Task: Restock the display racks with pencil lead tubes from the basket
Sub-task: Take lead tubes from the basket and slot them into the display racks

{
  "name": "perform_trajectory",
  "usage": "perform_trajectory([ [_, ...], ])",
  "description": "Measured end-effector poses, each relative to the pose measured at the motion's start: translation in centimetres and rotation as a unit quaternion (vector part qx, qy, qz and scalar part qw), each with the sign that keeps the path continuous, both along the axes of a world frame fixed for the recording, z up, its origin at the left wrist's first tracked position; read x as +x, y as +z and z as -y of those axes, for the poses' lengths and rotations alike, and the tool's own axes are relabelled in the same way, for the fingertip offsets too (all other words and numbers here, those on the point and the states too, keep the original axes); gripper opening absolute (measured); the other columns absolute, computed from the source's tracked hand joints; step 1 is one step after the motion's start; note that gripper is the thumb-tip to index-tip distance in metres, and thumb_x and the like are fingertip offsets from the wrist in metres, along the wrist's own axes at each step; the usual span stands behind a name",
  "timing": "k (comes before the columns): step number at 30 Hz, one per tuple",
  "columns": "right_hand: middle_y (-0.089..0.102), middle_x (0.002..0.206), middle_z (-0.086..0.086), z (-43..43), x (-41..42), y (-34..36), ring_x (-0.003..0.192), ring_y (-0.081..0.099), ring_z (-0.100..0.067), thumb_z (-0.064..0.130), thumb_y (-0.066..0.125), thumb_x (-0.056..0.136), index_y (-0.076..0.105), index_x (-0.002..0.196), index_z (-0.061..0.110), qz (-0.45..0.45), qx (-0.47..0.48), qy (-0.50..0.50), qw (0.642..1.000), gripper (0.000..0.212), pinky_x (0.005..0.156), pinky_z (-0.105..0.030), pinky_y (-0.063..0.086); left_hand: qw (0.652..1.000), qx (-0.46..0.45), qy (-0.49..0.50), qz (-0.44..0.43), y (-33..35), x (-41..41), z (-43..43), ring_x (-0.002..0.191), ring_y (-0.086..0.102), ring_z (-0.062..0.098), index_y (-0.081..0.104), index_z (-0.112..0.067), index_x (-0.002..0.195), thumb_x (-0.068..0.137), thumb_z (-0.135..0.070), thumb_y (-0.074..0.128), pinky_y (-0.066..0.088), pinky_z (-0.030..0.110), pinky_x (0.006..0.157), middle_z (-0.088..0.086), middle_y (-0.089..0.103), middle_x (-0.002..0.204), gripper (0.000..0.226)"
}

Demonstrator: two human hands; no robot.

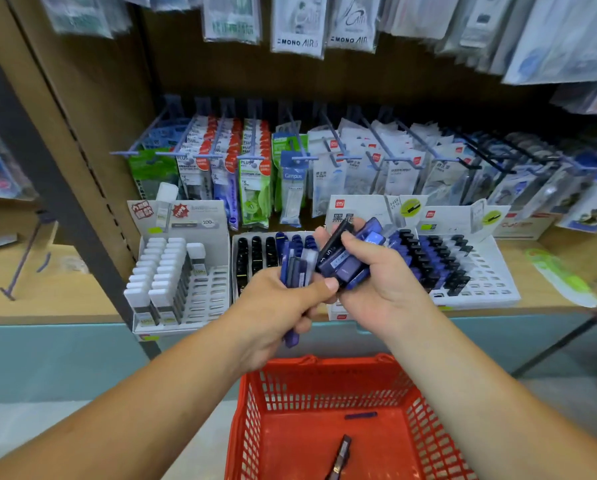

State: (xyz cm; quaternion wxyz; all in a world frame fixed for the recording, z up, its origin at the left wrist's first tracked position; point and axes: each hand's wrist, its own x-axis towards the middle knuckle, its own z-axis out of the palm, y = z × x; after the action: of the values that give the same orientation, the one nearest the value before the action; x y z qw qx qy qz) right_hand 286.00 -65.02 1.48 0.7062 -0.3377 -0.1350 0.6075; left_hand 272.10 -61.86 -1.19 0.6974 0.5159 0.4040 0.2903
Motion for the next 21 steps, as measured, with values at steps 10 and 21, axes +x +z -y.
perform_trajectory([
  [10,0.075,0.081,-0.012,-0.4,1.5,-0.6,0.073,0.075,-0.022,0.001,0.05,0.102,0.062,0.091,0.022,-0.075,0.004,-0.06,0.995,0.027,0.096,-0.049,0.054,0.984,-0.162,0.008,0.079,0.5,1.5,-0.4,0.052,0.044,0.009,0.07,0.002,0.1,0.092,0.008,0.065,0.027,0.016,0.04,0.008,0.06,0.068,0.011],
  [21,0.075,0.075,-0.008,-1.2,5.4,-1.0,0.08,0.072,-0.021,0.006,0.051,0.104,0.057,0.106,0.02,-0.06,-0.012,-0.087,0.994,0.015,0.089,-0.056,0.055,0.998,-0.066,0.009,-0.021,0.8,-0.5,-2.8,0.056,0.051,0.011,0.067,0.002,0.106,0.098,0.001,0.063,0.033,0.021,0.041,0.011,0.066,0.078,0.009],
])
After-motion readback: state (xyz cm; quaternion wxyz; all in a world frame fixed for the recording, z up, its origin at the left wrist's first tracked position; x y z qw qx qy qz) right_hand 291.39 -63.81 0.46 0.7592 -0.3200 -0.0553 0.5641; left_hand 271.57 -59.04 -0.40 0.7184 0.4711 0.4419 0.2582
